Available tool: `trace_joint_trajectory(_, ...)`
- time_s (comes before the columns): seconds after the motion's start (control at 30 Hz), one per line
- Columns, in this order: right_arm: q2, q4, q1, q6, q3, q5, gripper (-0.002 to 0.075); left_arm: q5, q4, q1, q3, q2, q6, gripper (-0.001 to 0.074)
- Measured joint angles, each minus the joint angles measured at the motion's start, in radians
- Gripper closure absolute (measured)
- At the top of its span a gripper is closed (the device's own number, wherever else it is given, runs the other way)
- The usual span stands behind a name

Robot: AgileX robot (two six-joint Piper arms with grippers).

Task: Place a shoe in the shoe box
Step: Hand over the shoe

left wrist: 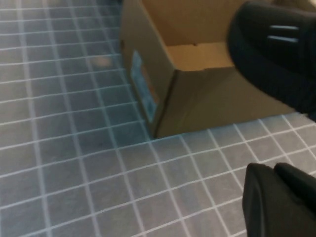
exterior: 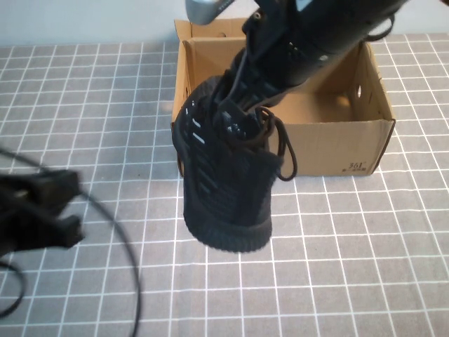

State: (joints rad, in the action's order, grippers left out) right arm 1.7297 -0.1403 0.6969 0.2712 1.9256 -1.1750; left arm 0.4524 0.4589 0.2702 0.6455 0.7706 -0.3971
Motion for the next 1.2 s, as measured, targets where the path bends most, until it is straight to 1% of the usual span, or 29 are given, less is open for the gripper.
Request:
trace_joint_trajectory(0.1,0.045,0.040,0.000,-0.033,0.058,-0.004,0.0732,-0.019,0.112,0.068,0.052,0.117,-0.141,0.0736)
trace_joint_trajectory(0.2,0.088,0.061,-0.007,-0.052,0.124,-0.015,0.0732,-0.077,0.157,0.163,0.097,0.209,-0.212,0.0736)
trace_joint_trajectory(0.37,0.162,0.069,-0.048,-0.091,0.235,-0.039,0.0732,-0.183,0.171,0.324,0.170,0.309,-0.277,0.0736)
trace_joint_trajectory(0.5,0.202,0.071,-0.084,-0.117,0.292,-0.076,0.0732,-0.288,0.174,0.447,0.187,0.336,-0.358,0.0736)
trace_joint_trajectory(0.57,0.211,0.076,-0.092,-0.124,0.300,-0.088,0.0732,-0.321,0.174,0.486,0.187,0.337,-0.400,0.0735)
trace_joint_trajectory(0.63,0.212,0.077,-0.094,-0.125,0.302,-0.095,0.0732,-0.340,0.174,0.508,0.188,0.338,-0.455,0.0711)
trace_joint_trajectory(0.67,0.212,0.077,-0.094,-0.125,0.305,-0.097,0.0732,-0.349,0.174,0.516,0.188,0.340,-0.476,0.0680)
trace_joint_trajectory(0.73,0.212,0.075,-0.094,-0.126,0.305,-0.097,0.0732,-0.369,0.174,0.519,0.188,0.342,-0.498,0.0587)
trace_joint_trajectory(0.9,0.212,0.056,-0.094,-0.126,0.305,-0.098,0.0732,-0.472,0.180,0.519,0.190,0.371,-0.509,0.0211)
trace_joint_trajectory(0.97,0.212,0.049,-0.094,-0.126,0.305,-0.100,0.0732,-0.513,0.182,0.519,0.193,0.396,-0.509,0.0122)
trace_joint_trajectory(1.0,0.212,0.045,-0.094,-0.126,0.305,-0.100,0.0732,-0.535,0.182,0.519,0.193,0.412,-0.510,0.0095)
trace_joint_trajectory(1.07,0.212,0.041,-0.094,-0.126,0.305,-0.102,0.0732,-0.579,0.185,0.519,0.193,0.450,-0.512,0.0070)
trace_joint_trajectory(1.2,0.212,0.039,-0.094,-0.126,0.305,-0.102,0.0732,-0.689,0.193,0.519,0.193,0.524,-0.512,0.0067)
